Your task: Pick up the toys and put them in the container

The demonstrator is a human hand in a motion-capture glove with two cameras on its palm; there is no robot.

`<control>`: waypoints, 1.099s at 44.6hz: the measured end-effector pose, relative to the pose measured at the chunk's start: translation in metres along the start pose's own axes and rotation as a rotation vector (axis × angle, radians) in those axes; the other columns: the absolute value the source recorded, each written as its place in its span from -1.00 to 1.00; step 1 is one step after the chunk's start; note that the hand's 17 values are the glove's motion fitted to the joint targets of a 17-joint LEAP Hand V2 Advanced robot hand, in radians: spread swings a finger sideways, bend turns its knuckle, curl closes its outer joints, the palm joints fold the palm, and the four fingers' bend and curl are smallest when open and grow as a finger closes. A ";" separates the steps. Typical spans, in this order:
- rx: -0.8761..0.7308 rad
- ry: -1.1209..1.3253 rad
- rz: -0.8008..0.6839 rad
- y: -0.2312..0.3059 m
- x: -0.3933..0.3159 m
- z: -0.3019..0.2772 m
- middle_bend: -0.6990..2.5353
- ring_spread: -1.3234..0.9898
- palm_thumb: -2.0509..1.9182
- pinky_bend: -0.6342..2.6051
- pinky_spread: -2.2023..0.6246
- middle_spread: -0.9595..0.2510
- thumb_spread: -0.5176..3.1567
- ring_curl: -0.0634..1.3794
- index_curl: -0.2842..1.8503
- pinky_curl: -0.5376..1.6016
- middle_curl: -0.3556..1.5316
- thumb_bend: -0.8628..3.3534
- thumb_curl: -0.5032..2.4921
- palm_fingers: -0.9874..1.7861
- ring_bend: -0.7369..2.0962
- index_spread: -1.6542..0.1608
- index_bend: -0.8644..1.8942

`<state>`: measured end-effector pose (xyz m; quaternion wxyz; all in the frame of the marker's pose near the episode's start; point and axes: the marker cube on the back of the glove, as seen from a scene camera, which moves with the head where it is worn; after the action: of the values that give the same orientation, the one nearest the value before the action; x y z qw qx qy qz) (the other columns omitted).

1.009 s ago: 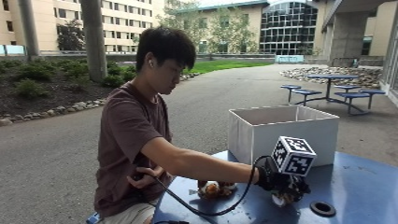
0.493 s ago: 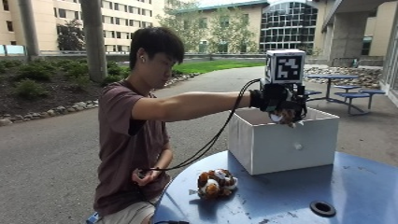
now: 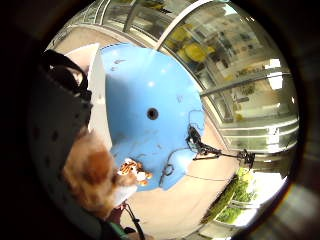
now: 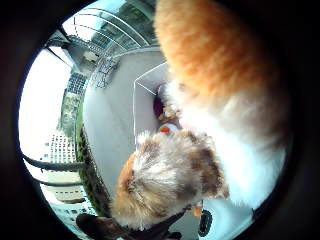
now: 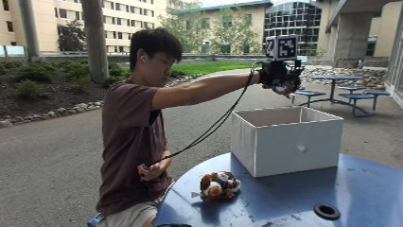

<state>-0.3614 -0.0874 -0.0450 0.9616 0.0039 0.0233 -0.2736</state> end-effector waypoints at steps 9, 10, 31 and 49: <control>-0.037 0.019 -0.134 -0.031 -0.099 0.022 0.29 -0.23 0.38 0.11 0.34 0.21 -0.37 0.11 0.14 0.08 0.29 -0.59 -0.04 0.11 0.48 0.59 0.43; -0.037 0.022 -0.140 -0.031 -0.103 0.024 0.29 -0.23 0.38 0.11 0.34 0.20 -0.38 0.11 0.15 0.08 0.29 -0.59 -0.04 0.11 0.49 0.59 0.43; -0.336 0.089 -0.092 -0.045 -0.168 0.057 -0.35 0.02 0.11 0.28 0.50 0.52 -0.16 -0.10 -0.14 0.08 -0.05 -0.63 -0.22 -0.83 0.09 0.58 -0.29; -0.272 0.099 0.050 0.035 -0.032 0.013 -0.51 0.18 0.05 0.09 0.60 0.69 -0.07 -0.37 -0.46 -0.06 -0.27 -0.60 -0.34 -0.59 -0.23 0.58 -0.36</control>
<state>-0.3695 -0.0408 -0.0310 0.9573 -0.1122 0.1077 -0.2436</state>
